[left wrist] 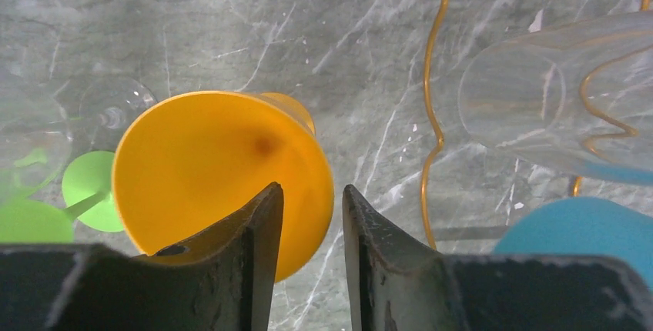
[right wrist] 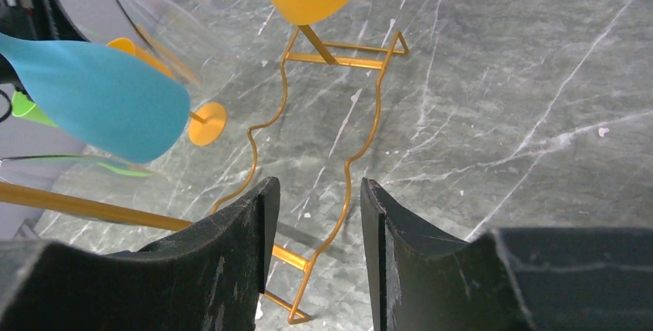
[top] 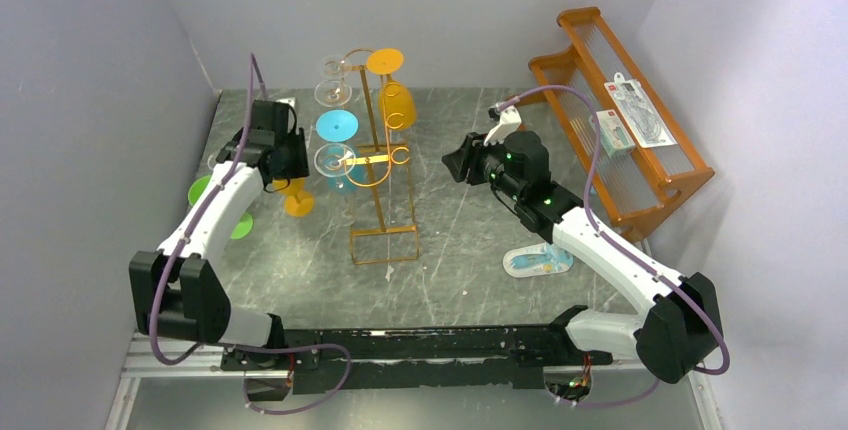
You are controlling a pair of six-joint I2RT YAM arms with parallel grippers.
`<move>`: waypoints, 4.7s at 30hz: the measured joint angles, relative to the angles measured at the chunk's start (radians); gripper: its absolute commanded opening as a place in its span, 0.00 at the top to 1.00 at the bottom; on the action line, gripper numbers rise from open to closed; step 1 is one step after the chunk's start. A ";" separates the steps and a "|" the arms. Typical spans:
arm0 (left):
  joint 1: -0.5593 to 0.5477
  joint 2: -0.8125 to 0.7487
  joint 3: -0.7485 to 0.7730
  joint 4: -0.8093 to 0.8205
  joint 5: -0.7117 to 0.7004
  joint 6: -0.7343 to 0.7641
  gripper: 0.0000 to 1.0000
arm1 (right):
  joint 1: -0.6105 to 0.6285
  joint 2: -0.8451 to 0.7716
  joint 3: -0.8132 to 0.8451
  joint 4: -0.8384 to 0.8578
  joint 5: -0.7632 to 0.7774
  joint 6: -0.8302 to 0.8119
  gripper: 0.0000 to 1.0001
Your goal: Place the wine glass upside down on the wine glass rack
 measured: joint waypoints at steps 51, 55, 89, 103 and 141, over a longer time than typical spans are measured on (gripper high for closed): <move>0.000 -0.711 -0.032 0.383 0.026 -0.067 0.95 | 0.000 -0.116 -0.050 0.105 -0.092 0.073 0.45; 0.000 -0.784 -0.102 0.504 0.046 -0.111 0.95 | 0.000 -0.130 -0.072 0.125 -0.096 0.088 0.43; -0.518 -0.368 -0.310 1.498 0.364 -0.623 0.95 | 0.135 -0.145 -0.163 1.020 -0.158 0.570 0.41; -0.606 -0.352 -0.314 1.602 0.320 -0.559 0.95 | 0.157 -0.101 -0.188 1.178 0.032 0.674 0.45; -0.616 -0.354 -0.342 1.662 0.381 -0.526 0.95 | 0.157 0.013 -0.007 1.126 0.018 0.680 0.77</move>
